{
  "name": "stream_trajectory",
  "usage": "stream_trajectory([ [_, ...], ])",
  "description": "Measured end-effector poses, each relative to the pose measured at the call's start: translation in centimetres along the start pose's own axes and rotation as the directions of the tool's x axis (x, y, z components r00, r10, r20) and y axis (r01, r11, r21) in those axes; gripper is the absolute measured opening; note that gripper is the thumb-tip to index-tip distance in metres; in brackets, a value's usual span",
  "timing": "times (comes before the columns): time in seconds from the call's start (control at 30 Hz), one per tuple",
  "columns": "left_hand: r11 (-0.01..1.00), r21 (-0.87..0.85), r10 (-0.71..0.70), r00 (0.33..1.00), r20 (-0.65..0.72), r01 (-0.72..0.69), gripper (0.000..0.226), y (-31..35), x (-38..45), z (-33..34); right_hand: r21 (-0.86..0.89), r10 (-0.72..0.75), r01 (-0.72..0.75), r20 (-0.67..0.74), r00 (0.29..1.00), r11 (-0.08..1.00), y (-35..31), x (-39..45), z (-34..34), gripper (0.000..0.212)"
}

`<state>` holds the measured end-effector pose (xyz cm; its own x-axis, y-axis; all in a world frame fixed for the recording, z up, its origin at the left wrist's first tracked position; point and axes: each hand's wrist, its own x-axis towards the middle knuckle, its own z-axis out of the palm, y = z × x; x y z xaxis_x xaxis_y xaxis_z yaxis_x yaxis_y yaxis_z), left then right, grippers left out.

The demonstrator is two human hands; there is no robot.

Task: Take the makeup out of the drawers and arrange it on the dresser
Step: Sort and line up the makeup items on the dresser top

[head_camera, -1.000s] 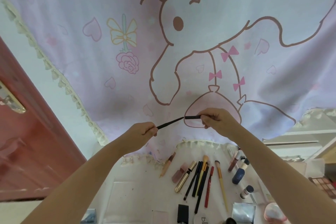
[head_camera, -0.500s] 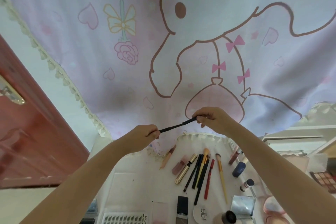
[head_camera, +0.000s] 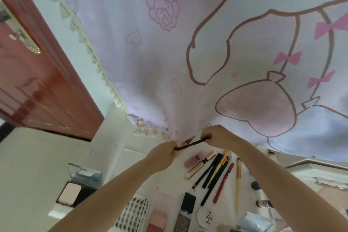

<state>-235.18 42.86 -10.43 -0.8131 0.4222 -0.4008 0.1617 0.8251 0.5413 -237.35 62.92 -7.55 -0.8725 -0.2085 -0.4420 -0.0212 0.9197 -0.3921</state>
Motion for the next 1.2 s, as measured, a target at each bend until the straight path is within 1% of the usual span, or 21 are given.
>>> stream_trajectory([
  [0.07,0.999,0.002,-0.041,0.999,-0.006,0.041,0.028,-0.1,0.8,1.5,-0.050,-0.011,0.014,0.060,0.998,0.999,0.6,1.5,1.1,0.028],
  [0.17,0.994,0.003,-0.113,0.994,-0.003,0.113,0.031,-0.4,2.0,3.3,-0.076,-0.024,0.033,0.116,0.993,0.997,2.2,3.5,2.7,0.027],
  [0.23,0.988,0.026,-0.152,0.988,-0.003,0.152,0.032,-0.5,2.8,4.3,-0.088,-0.035,0.048,0.144,0.989,0.995,3.2,4.5,3.5,0.028],
  [0.33,0.980,0.070,-0.188,0.982,0.033,0.185,0.032,-0.6,3.7,5.5,-0.104,-0.045,0.062,0.161,0.986,0.993,4.5,5.3,4.3,0.029],
  [0.53,0.971,0.150,-0.198,0.978,0.068,0.186,0.029,-0.7,4.3,6.9,-0.157,-0.082,0.113,0.187,0.979,0.981,5.8,6.1,5.6,0.033],
  [0.63,0.970,0.169,-0.185,0.981,0.054,0.174,0.028,-0.8,4.3,7.2,-0.184,-0.096,0.129,0.181,0.979,0.974,5.9,6.3,5.8,0.034],
  [0.8,0.972,0.180,-0.159,0.987,0.018,0.153,0.030,-0.9,3.8,7.7,-0.269,-0.127,0.183,0.213,0.969,0.946,6.0,6.1,6.1,0.038],
  [0.9,0.976,0.153,-0.149,0.988,-0.030,0.152,0.030,-1.2,3.4,7.7,-0.273,-0.146,0.189,0.169,0.975,0.943,5.7,6.2,6.2,0.037],
  [1.03,0.971,0.106,-0.195,0.965,-0.175,0.215,0.028,-1.6,3.3,7.2,-0.208,-0.192,0.188,-0.001,0.981,0.960,4.8,6.5,6.4,0.041],
  [1.07,0.965,0.105,-0.215,0.957,-0.194,0.238,0.029,-1.7,3.4,7.1,-0.202,-0.194,0.185,-0.023,0.981,0.962,4.5,6.6,6.5,0.042],
  [1.13,0.958,0.115,-0.239,0.953,-0.184,0.263,0.031,-1.8,3.8,6.9,-0.180,-0.180,0.173,-0.024,0.983,0.968,4.2,6.9,6.8,0.043],
  [1.2,0.957,0.140,-0.231,0.961,-0.153,0.252,0.029,-1.6,4.1,6.8,-0.140,-0.165,0.162,-0.008,0.986,0.977,4.0,7.2,7.3,0.043],
])
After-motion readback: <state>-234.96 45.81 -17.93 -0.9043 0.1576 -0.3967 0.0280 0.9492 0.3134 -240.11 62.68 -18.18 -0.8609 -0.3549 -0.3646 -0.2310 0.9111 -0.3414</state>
